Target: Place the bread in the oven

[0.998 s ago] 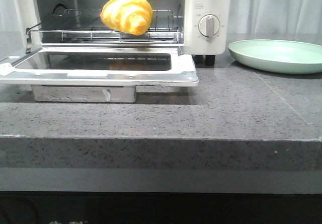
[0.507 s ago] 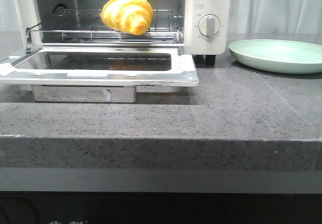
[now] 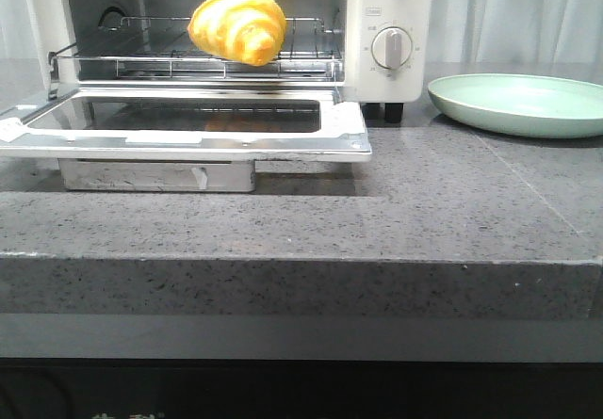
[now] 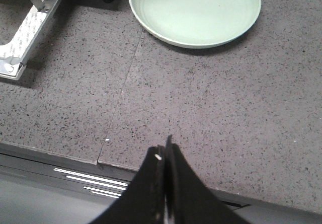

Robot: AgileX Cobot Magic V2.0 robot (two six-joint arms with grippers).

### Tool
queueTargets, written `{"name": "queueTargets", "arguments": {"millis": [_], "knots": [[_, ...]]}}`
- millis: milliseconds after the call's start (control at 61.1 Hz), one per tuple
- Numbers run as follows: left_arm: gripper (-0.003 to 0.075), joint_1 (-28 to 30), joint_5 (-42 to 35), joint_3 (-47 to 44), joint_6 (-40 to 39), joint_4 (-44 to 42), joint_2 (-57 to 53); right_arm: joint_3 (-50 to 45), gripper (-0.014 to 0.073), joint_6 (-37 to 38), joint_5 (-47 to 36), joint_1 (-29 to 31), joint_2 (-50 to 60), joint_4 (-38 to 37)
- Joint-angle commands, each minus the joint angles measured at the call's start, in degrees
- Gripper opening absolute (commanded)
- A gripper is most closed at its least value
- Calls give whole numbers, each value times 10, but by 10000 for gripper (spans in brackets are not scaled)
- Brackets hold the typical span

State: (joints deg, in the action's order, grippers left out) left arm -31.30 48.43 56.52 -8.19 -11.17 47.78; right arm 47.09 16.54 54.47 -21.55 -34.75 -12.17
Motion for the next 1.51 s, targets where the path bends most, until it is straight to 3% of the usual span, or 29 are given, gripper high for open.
{"name": "queueTargets", "arguments": {"millis": [0, 327, 606, 949, 1211, 1489], "knots": [[-20, 4, -49, 1, -6, -5, -10, 13, -68, -3, -38, 5, 0, -8], [-20, 190, -214, -203, -6, 98, -205, 13, -68, -3, -38, 5, 0, -8], [-20, 265, -371, -421, -6, 177, -385, 13, -68, -3, -38, 5, 0, -8], [-20, 274, -559, -573, -6, 160, -478, 13, -68, -3, -38, 5, 0, -8], [-20, 274, -541, -571, -3, 90, -492, 13, -68, -3, -38, 5, -2, -8], [-20, 274, -540, -571, -3, 90, -491, 13, -68, -3, -38, 5, -2, -8]]}}
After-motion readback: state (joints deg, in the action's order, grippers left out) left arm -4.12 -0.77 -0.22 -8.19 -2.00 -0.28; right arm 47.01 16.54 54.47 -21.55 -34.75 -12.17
